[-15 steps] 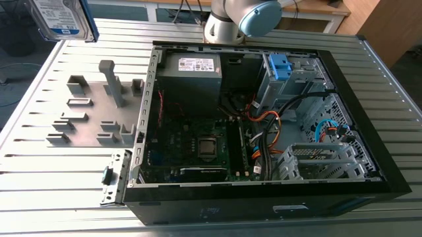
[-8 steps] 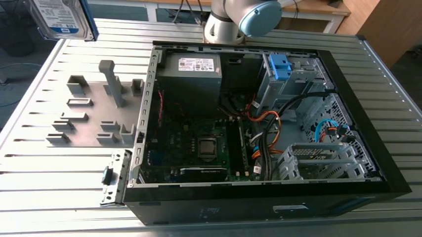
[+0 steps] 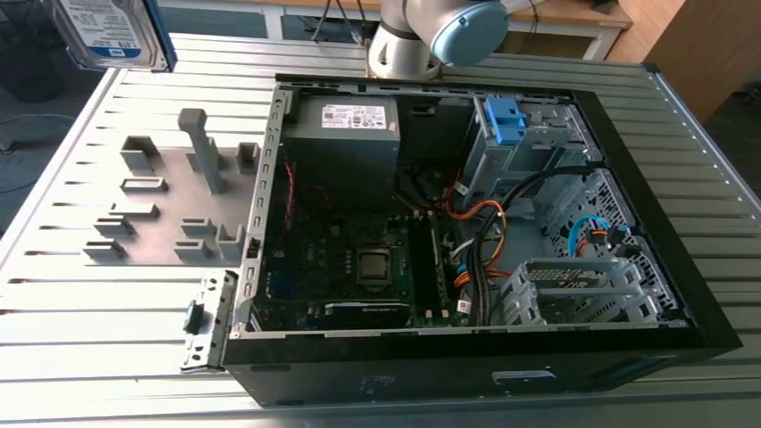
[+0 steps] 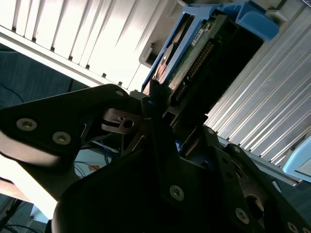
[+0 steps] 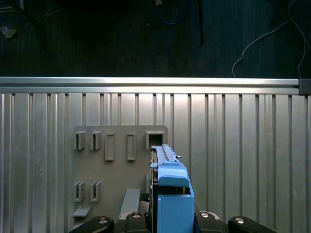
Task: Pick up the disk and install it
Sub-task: 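Pick up the disk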
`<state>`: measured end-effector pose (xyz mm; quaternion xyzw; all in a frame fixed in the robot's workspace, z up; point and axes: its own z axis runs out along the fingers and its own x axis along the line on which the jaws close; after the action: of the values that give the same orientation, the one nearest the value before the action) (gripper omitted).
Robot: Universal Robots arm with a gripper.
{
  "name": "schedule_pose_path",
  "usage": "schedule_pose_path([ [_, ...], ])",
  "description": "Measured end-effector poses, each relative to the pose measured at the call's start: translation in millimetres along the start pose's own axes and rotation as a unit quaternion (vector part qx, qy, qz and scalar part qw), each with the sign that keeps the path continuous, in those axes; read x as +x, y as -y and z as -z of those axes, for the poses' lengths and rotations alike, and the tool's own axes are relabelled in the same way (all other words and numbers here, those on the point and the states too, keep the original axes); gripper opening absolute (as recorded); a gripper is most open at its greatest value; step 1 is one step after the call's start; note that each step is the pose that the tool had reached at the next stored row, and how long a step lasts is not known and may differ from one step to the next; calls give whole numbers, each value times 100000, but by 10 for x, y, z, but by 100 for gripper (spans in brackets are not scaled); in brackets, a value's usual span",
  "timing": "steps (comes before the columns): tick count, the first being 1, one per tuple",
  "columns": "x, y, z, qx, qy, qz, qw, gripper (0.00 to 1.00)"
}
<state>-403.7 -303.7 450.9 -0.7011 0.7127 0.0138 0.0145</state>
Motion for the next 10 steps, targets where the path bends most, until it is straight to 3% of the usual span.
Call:
schedule_pose_path([
  [10, -2, 0, 45, 1, 1, 0, 100000, 36],
])
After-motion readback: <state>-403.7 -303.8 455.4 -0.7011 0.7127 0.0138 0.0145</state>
